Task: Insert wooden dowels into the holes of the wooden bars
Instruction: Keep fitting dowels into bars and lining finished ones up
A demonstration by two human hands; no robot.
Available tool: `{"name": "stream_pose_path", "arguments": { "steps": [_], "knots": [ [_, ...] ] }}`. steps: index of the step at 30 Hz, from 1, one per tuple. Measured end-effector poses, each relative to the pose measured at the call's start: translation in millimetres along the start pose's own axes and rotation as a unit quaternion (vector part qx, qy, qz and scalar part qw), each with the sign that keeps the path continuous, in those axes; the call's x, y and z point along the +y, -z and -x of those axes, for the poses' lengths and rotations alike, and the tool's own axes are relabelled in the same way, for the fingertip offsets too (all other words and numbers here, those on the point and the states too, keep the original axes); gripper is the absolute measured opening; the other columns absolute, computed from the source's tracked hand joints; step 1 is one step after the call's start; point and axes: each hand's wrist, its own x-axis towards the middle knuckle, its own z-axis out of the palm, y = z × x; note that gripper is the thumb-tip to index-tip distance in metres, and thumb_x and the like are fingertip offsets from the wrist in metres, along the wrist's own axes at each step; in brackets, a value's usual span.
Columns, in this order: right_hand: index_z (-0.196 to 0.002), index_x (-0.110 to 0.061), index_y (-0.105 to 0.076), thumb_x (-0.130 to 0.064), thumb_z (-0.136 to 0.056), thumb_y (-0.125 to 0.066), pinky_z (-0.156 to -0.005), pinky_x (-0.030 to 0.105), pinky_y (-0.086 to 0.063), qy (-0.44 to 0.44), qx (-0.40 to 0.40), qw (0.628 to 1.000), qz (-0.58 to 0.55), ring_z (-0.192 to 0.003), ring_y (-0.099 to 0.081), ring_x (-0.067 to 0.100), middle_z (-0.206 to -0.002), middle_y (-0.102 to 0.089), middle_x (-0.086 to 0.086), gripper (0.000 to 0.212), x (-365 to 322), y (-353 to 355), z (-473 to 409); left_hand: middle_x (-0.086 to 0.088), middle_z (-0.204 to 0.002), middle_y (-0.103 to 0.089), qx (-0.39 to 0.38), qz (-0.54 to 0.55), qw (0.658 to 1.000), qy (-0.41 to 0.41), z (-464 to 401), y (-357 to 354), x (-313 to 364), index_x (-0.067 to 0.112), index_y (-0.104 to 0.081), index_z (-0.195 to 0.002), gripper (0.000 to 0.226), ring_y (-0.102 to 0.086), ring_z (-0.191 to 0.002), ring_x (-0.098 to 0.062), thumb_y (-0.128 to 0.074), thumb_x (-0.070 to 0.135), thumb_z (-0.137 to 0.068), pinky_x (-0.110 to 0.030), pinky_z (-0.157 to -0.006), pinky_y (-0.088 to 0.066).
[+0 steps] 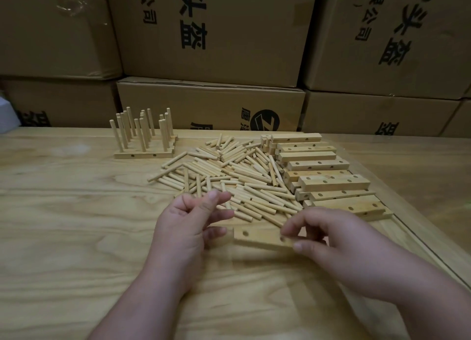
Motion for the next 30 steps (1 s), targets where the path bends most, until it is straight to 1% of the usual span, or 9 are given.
{"name": "stream_pose_path", "arguments": {
  "steps": [3,5,7,10,15,18,20,23,30],
  "knots": [
    [-0.098,-0.05,-0.069,-0.024,-0.091,-0.071,-0.073,0.021,-0.051,0.004,0.046,0.987,-0.152,-0.079,-0.062,0.007,-0.087,-0.066,-0.011,0.027,-3.0,-10.0,-6.6,-0.015,-0.1,-0.078,0.027,0.038,0.999,0.013,-2.4,-0.7,1.8,0.014,-0.058,-0.073,0.033,-0.075,-0.071,-0.019,-0.063,0.044,-0.086,-0.026,-0.05,-0.057],
    [-0.096,-0.047,-0.071,-0.021,-0.091,-0.072,-0.081,0.029,-0.056,-0.004,0.084,0.97,-0.229,-0.087,-0.067,0.011,-0.091,-0.072,-0.009,0.027,-8.2,-25.3,-13.9,-0.013,-0.107,-0.077,0.005,0.034,0.999,0.031,-2.9,-1.0,1.4,0.014,-0.066,-0.097,0.028,-0.077,-0.082,-0.023,-0.058,0.04,-0.093,-0.029,-0.058,-0.06],
    [-0.094,-0.045,-0.072,-0.021,-0.09,-0.074,-0.079,0.034,-0.058,-0.009,0.119,0.959,-0.257,-0.086,-0.067,0.017,-0.091,-0.074,-0.002,0.024,-13.3,-42.4,-22.3,-0.01,-0.115,-0.075,-0.073,-0.013,0.996,0.046,-0.5,-1.4,-0.5,0.019,-0.062,-0.126,0.046,-0.075,-0.097,-0.028,-0.071,0.041,-0.087,-0.03,-0.068,-0.061],
    [-0.087,-0.036,-0.076,-0.018,-0.088,-0.076,-0.073,0.036,-0.054,0.009,0.15,0.953,-0.262,-0.079,-0.064,0.026,-0.085,-0.072,0.006,0.018,-18.5,-60.5,-33.0,-0.011,-0.115,-0.076,-0.131,-0.066,0.988,0.038,1.8,-0.8,-5.3,0.016,-0.062,-0.128,0.058,-0.074,-0.103,-0.027,-0.08,0.037,-0.077,-0.028,-0.073,-0.06],
    [-0.109,-0.028,-0.074,-0.02,-0.092,-0.069,-0.078,0.004,-0.043,0.063,0.22,0.962,-0.149,-0.098,-0.058,-0.006,-0.106,-0.064,-0.023,0.019,-12.2,-63.2,-40.4,-0.01,-0.089,-0.077,-0.004,0.004,0.999,0.052,-4.1,0.0,-3.1,0.013,-0.071,-0.11,0.033,-0.072,-0.071,-0.019,-0.066,0.036,-0.086,-0.028,-0.056,-0.057],
    [-0.13,-0.027,-0.066,-0.023,-0.096,-0.063,-0.09,0.02,-0.049,0.034,0.23,0.97,-0.068,-0.095,-0.055,-0.002,-0.102,-0.06,-0.024,0.035,1.8,-57.8,-44.9,-0.004,-0.071,-0.067,0.028,0.029,0.997,0.07,-5.9,3.4,-1.4,0.013,-0.075,-0.11,0.032,-0.059,-0.054,-0.014,-0.051,0.03,-0.099,-0.025,-0.046,-0.048],
    [-0.122,-0.025,-0.072,-0.021,-0.094,-0.064,-0.092,0.033,-0.052,0.017,0.249,0.968,-0.02,-0.095,-0.057,0.007,-0.097,-0.061,-0.02,0.029,8.0,-55.3,-47.3,-0.003,-0.066,-0.057,0.022,0.046,0.995,0.084,-6.4,5.2,0.4,0.011,-0.073,-0.115,0.04,-0.046,-0.046,-0.014,-0.042,0.03,-0.1,-0.023,-0.04,-0.038],
    [-0.104,-0.024,-0.078,-0.02,-0.09,-0.068,-0.09,0.032,-0.049,0.025,0.258,0.965,0.027,-0.098,-0.058,0.01,-0.094,-0.064,-0.018,0.018,8.5,-57.2,-47.6,-0.002,-0.062,-0.05,0.004,0.078,0.992,0.096,-6.6,6.7,2.5,0.009,-0.071,-0.115,0.043,-0.038,-0.041,-0.013,-0.039,0.031,-0.099,-0.02,-0.037,-0.032],
    [-0.12,-0.04,-0.069,-0.044,-0.092,-0.063,-0.101,0.034,-0.039,0.033,0.151,0.98,0.126,-0.112,-0.047,0.008,-0.113,-0.059,-0.023,0.03,2.4,-65.6,-46.9,-0.003,-0.064,-0.053,-0.017,0.04,0.997,0.063,-4.6,7.9,0.4,0.015,-0.072,-0.117,0.046,-0.041,-0.044,-0.013,-0.067,0.04,-0.08,-0.021,-0.039,-0.034]
  ]
}}
